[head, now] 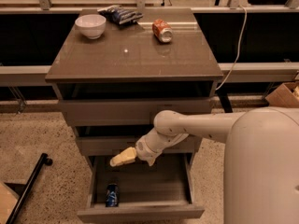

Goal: Pick pepsi can from bottom drawer and place on counter

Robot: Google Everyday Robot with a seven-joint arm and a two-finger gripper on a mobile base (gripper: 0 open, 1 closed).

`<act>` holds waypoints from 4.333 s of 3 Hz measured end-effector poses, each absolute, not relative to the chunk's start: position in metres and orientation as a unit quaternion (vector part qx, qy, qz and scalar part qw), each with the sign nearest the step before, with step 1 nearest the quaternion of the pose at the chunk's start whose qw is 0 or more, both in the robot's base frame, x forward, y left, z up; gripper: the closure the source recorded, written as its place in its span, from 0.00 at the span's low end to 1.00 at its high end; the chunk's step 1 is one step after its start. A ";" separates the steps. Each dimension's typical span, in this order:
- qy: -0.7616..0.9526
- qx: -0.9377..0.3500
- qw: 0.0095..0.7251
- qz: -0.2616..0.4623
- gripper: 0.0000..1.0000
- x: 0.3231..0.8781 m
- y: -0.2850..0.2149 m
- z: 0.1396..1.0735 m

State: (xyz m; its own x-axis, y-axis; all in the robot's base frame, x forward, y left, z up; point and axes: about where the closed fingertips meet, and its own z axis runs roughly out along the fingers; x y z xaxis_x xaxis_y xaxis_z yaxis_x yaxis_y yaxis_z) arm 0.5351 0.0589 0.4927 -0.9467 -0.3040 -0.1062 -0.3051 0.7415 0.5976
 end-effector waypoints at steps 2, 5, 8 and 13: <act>0.937 -0.145 -0.049 0.313 0.00 0.552 0.119 0.397; 0.955 -0.117 -0.072 0.262 0.00 0.548 0.153 0.326; 0.962 -0.031 -0.063 0.265 0.00 0.543 0.169 0.215; 0.944 -0.022 -0.062 0.324 0.00 0.561 0.185 0.143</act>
Offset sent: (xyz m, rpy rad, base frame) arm 0.0331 0.0961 -0.1656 -0.0639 0.1700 -0.0200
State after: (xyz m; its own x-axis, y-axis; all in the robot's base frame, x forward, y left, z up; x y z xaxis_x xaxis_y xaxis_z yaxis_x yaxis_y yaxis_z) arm 0.5613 0.1854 0.1432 -0.9913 -0.0817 0.1029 -0.0013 0.7889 0.6145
